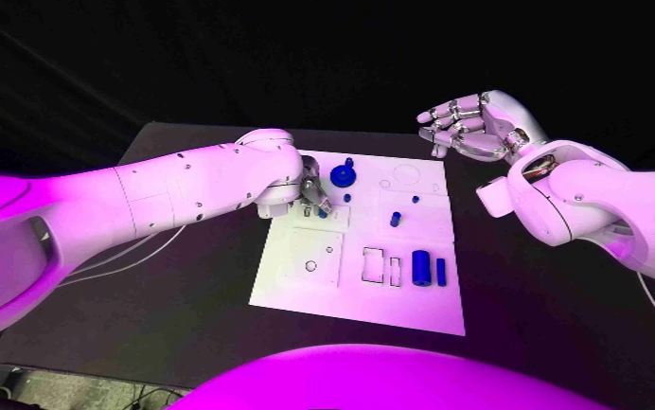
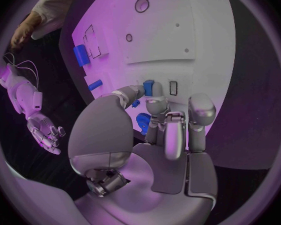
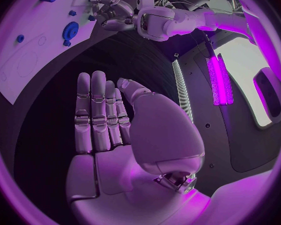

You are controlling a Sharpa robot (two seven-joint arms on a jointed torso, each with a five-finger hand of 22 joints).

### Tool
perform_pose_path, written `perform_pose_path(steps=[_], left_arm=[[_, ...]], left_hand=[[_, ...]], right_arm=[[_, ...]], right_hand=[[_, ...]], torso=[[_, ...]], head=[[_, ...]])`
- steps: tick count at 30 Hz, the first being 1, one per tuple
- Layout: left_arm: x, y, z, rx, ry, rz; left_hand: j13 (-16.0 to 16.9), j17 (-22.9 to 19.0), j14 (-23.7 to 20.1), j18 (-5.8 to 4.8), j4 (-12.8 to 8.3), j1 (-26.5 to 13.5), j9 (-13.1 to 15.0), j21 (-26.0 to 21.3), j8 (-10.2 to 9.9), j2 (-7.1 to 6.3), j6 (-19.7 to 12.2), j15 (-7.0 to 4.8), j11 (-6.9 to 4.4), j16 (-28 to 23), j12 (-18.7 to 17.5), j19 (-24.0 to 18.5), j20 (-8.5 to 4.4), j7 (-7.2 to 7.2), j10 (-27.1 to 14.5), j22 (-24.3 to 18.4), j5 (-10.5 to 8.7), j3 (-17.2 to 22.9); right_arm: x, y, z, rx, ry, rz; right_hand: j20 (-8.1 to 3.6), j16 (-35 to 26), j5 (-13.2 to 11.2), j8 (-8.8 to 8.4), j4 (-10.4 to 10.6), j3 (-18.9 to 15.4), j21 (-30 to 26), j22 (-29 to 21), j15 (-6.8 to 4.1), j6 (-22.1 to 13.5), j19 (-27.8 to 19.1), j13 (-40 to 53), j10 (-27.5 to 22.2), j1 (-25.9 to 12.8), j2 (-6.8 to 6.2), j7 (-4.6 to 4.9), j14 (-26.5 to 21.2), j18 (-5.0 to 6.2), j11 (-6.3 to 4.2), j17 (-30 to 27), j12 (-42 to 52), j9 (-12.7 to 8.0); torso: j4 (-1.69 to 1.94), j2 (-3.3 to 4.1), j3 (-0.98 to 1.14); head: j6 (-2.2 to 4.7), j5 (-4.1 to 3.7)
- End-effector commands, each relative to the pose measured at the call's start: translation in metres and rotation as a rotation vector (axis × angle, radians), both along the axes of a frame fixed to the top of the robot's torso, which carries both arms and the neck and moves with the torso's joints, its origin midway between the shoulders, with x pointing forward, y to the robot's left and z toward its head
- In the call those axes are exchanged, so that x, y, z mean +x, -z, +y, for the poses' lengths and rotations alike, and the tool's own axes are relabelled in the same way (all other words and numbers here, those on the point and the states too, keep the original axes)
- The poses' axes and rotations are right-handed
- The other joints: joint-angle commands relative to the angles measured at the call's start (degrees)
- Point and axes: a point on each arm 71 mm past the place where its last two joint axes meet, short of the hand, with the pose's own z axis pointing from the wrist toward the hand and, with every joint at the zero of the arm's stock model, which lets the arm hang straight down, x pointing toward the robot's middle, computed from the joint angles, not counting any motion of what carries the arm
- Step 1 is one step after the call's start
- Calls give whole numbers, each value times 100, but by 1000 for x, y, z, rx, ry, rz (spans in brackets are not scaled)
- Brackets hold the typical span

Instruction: Assemble the parts on the task board

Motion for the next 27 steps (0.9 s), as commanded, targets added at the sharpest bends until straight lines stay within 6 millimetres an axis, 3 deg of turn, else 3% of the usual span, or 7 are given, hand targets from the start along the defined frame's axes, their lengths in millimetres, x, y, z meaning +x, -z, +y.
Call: perform_pose_path(steps=[1,5,7,11,27], left_arm=[[-6,8,-2,14,13,56],[-5,7,0,19,8,49],[-5,7,1,20,6,46],[-5,7,4,18,0,37],[-7,1,12,1,-22,13]], left_hand=[[40,1112,505,-73,-475,-101,39,-16,12,28,91,-51,-8,32,55,51,-20,-155,45,-16,-14,249],[86,1117,506,-74,-302,-208,50,-39,-24,57,119,-60,-20,34,75,59,-35,-167,42,-33,-10,-112],[87,1104,502,-77,-114,-391,46,-49,-43,18,159,-53,-14,28,76,64,-31,-166,36,-40,-27,-395],[114,1093,500,-73,70,-337,24,-73,-126,45,203,-70,-14,22,83,79,-46,-173,11,-56,-24,-978],[136,1091,500,-71,316,-139,4,-100,-223,125,263,-71,-19,21,79,93,-53,-171,-3,-76,-13,-1620]], right_arm=[[-1,0,1,0,-15,0],[-1,0,1,1,-15,-2],[-1,1,1,1,-14,-2],[-1,1,0,1,-13,-3],[-2,2,-2,0,-8,-1]], right_hand=[[12,-22,25,34,-18,-24,-39,8,11,-5,-9,-9,49,-5,40,50,47,17,10,8,-18,-9],[12,-31,35,35,-21,-24,-39,9,10,-5,-10,-15,50,-5,41,50,51,18,9,13,-18,-10],[12,-31,35,35,-21,-24,-39,9,10,-5,-10,-15,50,-5,41,50,51,18,9,13,-18,-10],[12,-36,39,35,-29,-24,-39,10,9,-6,-10,-19,50,1,36,49,53,19,8,15,-17,-11],[12,-39,41,35,-30,-26,-39,11,9,-7,-10,-21,49,0,33,49,53,19,9,17,-18,-11]], torso=[[-1,-3,-2],[2,-4,-1],[5,-4,0],[5,-4,-3],[3,-4,-1]], head=[[0,-1],[0,-1],[0,2],[0,1],[0,10]])
